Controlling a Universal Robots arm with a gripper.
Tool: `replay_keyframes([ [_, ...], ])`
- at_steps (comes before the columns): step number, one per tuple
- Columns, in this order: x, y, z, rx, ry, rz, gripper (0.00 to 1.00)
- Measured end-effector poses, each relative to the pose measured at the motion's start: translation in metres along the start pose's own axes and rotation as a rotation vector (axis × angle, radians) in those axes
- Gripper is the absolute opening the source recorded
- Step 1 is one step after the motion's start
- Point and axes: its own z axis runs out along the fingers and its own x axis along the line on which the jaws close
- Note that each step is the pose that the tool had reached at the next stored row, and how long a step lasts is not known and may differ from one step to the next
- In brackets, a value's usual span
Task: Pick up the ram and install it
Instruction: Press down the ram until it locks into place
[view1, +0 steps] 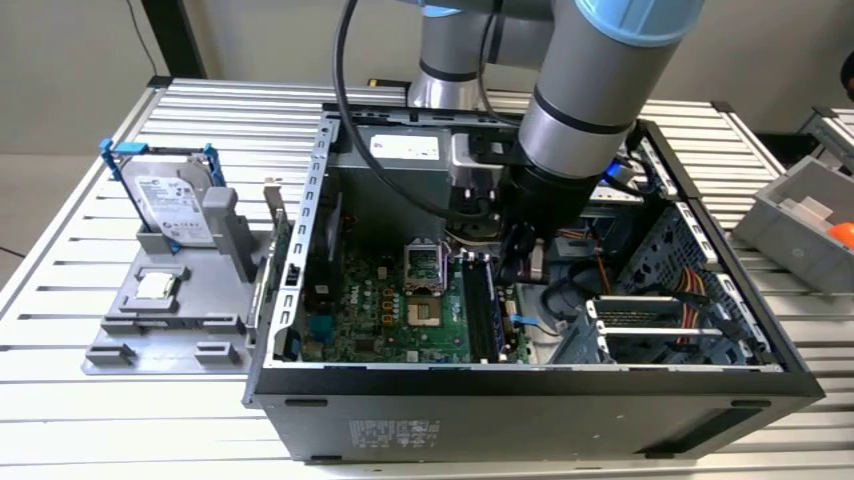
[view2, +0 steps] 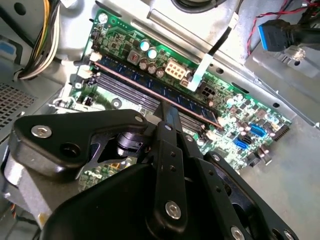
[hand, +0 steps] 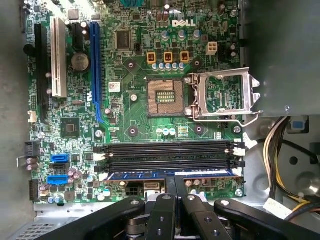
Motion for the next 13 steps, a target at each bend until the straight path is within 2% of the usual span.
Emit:
replay_keyframes([
  [13,0.0001,0.0010,-0.0161,-0.0001,0.0000,0.000,0.00],
])
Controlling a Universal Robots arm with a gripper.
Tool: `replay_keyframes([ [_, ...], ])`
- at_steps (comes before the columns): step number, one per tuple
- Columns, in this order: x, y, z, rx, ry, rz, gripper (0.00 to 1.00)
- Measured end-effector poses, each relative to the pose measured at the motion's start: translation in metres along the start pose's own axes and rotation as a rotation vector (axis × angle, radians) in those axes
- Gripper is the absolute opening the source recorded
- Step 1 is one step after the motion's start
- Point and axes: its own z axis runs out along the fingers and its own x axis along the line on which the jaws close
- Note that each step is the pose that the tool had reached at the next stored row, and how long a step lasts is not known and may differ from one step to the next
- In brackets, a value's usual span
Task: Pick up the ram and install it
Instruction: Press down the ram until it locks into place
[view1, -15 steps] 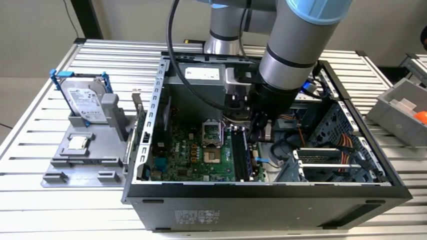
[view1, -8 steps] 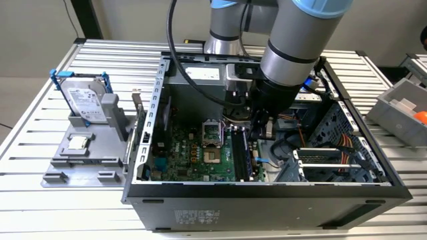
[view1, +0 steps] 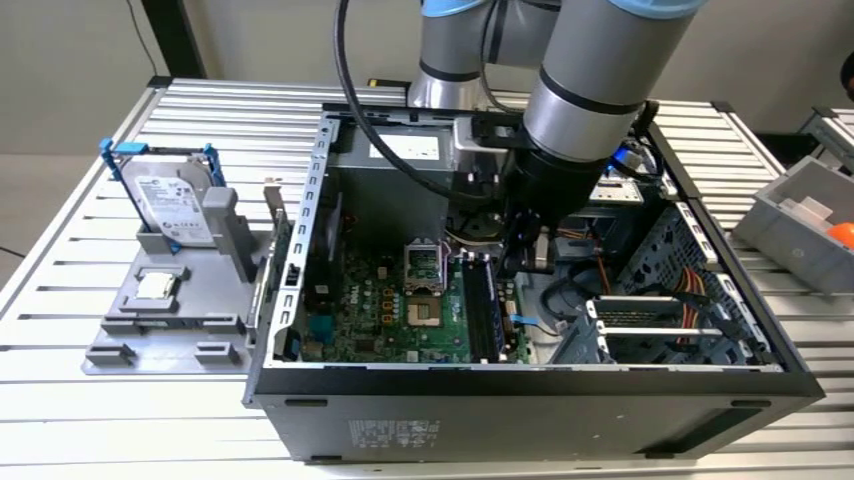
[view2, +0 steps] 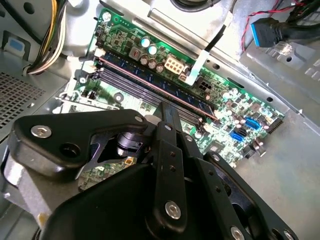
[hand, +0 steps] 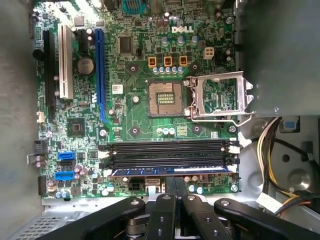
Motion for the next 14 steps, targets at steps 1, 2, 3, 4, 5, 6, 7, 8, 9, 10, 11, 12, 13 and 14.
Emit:
replay_keyframes([
  [1,0.0000,0.0001,-0.0015,0.0000,0.0001,0.000,0.00],
  [2,0.0000,0.0002,-0.0031,0.0000,0.0001,0.000,0.00],
  [3,0.0000,0.0003,-0.0047,0.0000,0.0001,0.000,0.00],
  [4,0.0000,0.0004,-0.0066,0.0000,0.0000,0.000,0.00],
  [5,0.0001,0.0005,-0.0084,0.0000,0.0002,0.000,0.00],
  [6,0.0001,0.0006,-0.0098,0.0000,0.0001,0.000,0.00],
  [7,0.0001,0.0007,-0.0109,0.0000,0.0001,0.000,0.00],
  [8,0.0001,0.0007,-0.0120,0.0000,0.0001,0.000,0.00],
  [9,0.0001,0.0008,-0.0128,0.0000,0.0000,0.000,0.00],
  [10,0.0001,0.0008,-0.0137,0.0000,0.0000,0.000,0.00],
  [11,0.0001,0.0009,-0.0148,0.0000,0.0001,0.000,0.00],
  [12,0.0001,0.0010,-0.0163,0.0000,0.0001,0.000,0.00],
  [13,0.0001,0.0011,-0.0180,0.0000,0.0001,0.000,0.00],
  [14,0.0001,0.0012,-0.0197,0.0000,0.0002,0.000,0.00],
])
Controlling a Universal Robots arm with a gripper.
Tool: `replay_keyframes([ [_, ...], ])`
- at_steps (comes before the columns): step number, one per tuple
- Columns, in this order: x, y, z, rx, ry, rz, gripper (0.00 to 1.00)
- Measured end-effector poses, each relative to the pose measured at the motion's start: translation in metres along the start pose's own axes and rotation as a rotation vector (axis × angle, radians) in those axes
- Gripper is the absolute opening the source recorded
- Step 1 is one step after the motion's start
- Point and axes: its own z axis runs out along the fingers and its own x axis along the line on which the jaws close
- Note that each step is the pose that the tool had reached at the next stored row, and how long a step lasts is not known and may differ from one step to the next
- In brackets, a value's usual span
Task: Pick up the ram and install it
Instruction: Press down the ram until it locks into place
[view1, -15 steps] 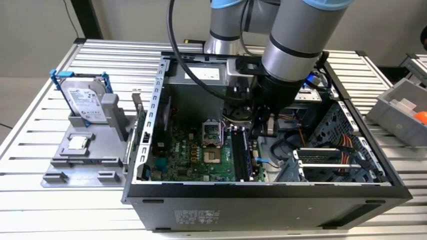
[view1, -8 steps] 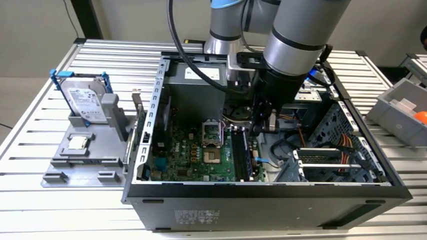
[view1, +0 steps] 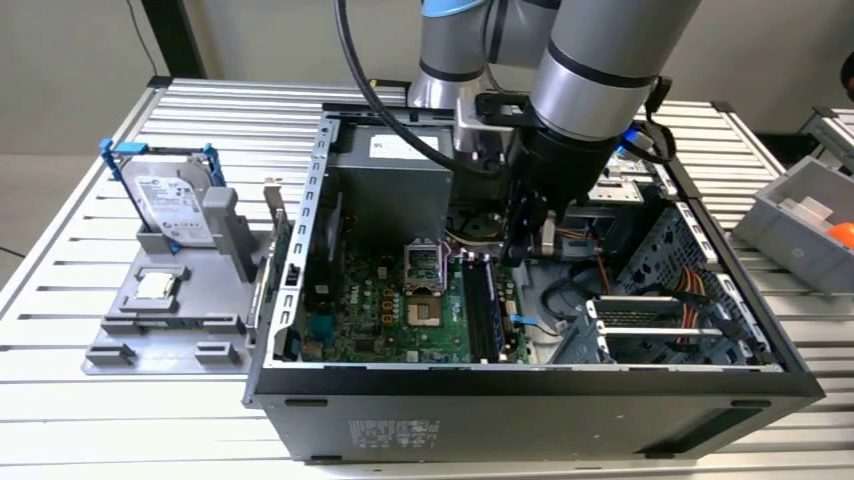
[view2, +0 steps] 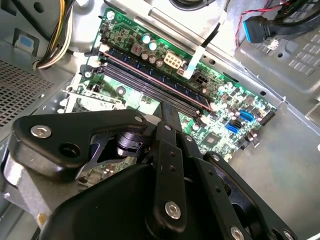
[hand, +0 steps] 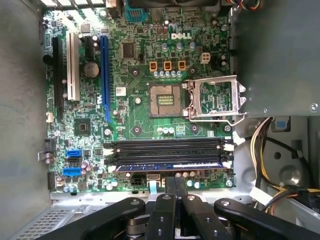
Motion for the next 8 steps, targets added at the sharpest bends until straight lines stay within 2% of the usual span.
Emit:
replay_keyframes([
  [2,0.0000,0.0001,-0.0020,0.0000,0.0000,0.000,0.00],
  [8,0.0000,0.0001,-0.0020,-0.0032,0.0002,0.000,0.00],
])
